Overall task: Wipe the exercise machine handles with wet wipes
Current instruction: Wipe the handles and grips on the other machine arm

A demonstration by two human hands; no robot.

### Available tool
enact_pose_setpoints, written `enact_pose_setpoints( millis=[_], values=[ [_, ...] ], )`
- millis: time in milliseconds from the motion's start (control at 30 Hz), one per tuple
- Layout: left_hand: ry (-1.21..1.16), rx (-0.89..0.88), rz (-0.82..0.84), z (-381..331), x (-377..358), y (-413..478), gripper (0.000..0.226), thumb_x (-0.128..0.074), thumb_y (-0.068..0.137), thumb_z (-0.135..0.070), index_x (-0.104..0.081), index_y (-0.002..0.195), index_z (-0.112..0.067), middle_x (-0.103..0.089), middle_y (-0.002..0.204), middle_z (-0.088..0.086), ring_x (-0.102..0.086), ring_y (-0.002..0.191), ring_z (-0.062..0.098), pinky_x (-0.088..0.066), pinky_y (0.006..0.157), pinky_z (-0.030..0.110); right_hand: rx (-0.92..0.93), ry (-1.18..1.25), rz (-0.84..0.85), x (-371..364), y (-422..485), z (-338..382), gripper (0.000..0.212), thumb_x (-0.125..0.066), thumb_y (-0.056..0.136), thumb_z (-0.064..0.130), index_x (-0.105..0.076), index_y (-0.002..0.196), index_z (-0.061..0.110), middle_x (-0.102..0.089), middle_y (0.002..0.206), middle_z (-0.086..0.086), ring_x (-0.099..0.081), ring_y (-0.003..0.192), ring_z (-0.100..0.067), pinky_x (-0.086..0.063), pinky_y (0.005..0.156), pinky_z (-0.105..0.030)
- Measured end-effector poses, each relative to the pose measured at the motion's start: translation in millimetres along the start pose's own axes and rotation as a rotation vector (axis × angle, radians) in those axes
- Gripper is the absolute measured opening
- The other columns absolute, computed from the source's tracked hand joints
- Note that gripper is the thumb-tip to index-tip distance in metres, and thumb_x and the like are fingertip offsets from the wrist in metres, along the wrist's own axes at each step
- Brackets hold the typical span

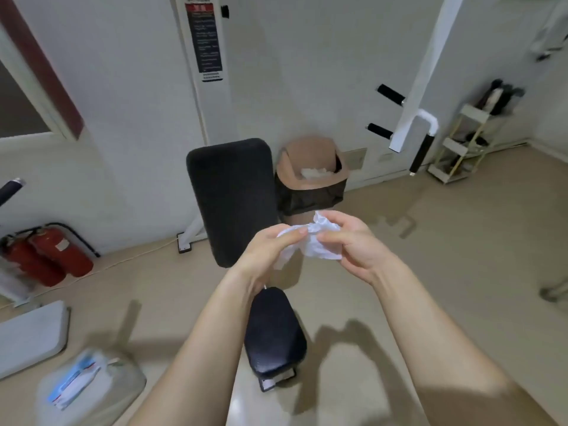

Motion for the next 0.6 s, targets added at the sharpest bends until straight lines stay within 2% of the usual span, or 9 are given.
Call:
enact_pose_setpoints(
  millis=[133, 200, 267, 333, 400, 467, 500, 600],
  values=[
    [-0.115, -0.034, -0.016, -9, -93, 44, 0.015, -0.072, 0.090, -0.022, -0.075, 0.100, -0.012, -0.072, 0.094, 0.014, -0.058, 0.085, 0.021, -0.043, 0.071, 0.029, -0.109, -0.236, 0.020, 93, -9, 24, 0.030, -0.063, 0.084, -0.006, -0.072, 0.109, 0.007, -0.071, 0.090, -0.006, -0.063, 0.081, -0.019, -0.049, 0.068, -0.027],
    [-0.107, -0.059, -0.029, -18, -130, 66, 0.011, -0.071, 0.091, -0.014, -0.072, 0.100, -0.008, -0.072, 0.088, 0.014, -0.059, 0.080, 0.022, -0.045, 0.066, 0.028, -0.134, -0.224, 0.018, 132, -8, 37, 0.022, -0.065, 0.088, -0.002, -0.072, 0.107, 0.006, -0.071, 0.085, -0.003, -0.064, 0.077, -0.016, -0.050, 0.066, -0.025],
    [-0.087, -0.067, -0.039, -24, -159, 92, 0.013, -0.074, 0.089, -0.013, -0.062, 0.092, -0.008, -0.066, 0.075, 0.007, -0.057, 0.065, 0.020, -0.044, 0.055, 0.025, -0.136, -0.137, 0.022, 169, -1, 50, 0.019, -0.067, 0.092, 0.009, -0.071, 0.110, 0.003, -0.073, 0.083, -0.002, -0.066, 0.074, -0.014, -0.050, 0.067, -0.027],
    [-0.053, -0.078, -0.025, -28, -181, 120, 0.029, -0.079, 0.083, -0.016, -0.050, 0.083, -0.013, -0.057, 0.067, 0.006, -0.052, 0.055, 0.020, -0.040, 0.047, 0.024, -0.141, -0.042, 0.006, 203, 9, 61, 0.026, -0.065, 0.096, 0.023, -0.071, 0.111, 0.003, -0.075, 0.089, -0.005, -0.069, 0.077, -0.017, -0.049, 0.070, -0.032],
    [-0.028, -0.081, 0.007, -31, -199, 151, 0.035, -0.081, 0.074, -0.020, -0.046, 0.078, -0.016, -0.054, 0.063, 0.002, -0.050, 0.051, 0.020, -0.039, 0.045, 0.024, -0.122, 0.021, -0.053, 238, 26, 67, 0.032, -0.064, 0.097, 0.028, -0.071, 0.116, 0.003, -0.076, 0.109, -0.014, -0.073, 0.094, -0.026, -0.055, 0.080, -0.040],
    [-0.006, -0.063, 0.053, -33, -215, 183, 0.030, -0.080, 0.071, -0.021, -0.052, 0.081, -0.017, -0.055, 0.063, 0.000, -0.049, 0.050, 0.018, -0.037, 0.044, 0.024, -0.091, 0.037, -0.099, 272, 46, 71, 0.028, -0.064, 0.097, 0.024, -0.070, 0.117, 0.005, -0.073, 0.119, -0.018, -0.070, 0.110, -0.031, -0.054, 0.096, -0.046],
    [0.007, -0.044, 0.084, -34, -221, 195, 0.028, -0.081, 0.071, -0.022, -0.058, 0.086, -0.016, -0.056, 0.066, 0.003, -0.049, 0.051, 0.017, -0.036, 0.045, 0.023, -0.084, 0.028, -0.110, 285, 54, 72, 0.024, -0.064, 0.097, 0.022, -0.071, 0.115, 0.007, -0.073, 0.118, -0.017, -0.070, 0.112, -0.031, -0.053, 0.097, -0.047],
    [0.017, 0.004, 0.243, -36, -244, 250, 0.022, -0.078, 0.083, -0.026, -0.071, 0.101, -0.015, -0.063, 0.078, 0.009, -0.055, 0.060, 0.019, -0.038, 0.051, 0.023, -0.056, -0.034, -0.135, 332, 90, 81, 0.018, -0.066, 0.096, 0.023, -0.070, 0.106, 0.008, -0.075, 0.111, -0.017, -0.072, 0.104, -0.032, -0.055, 0.089, -0.043]
  ],
)
Point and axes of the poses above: each hand's wrist, its own y-axis towards the middle knuckle, its own x-axis out of the back of the hand, z = x × y, the point moved 3 cm from there along y, towards the middle knuckle
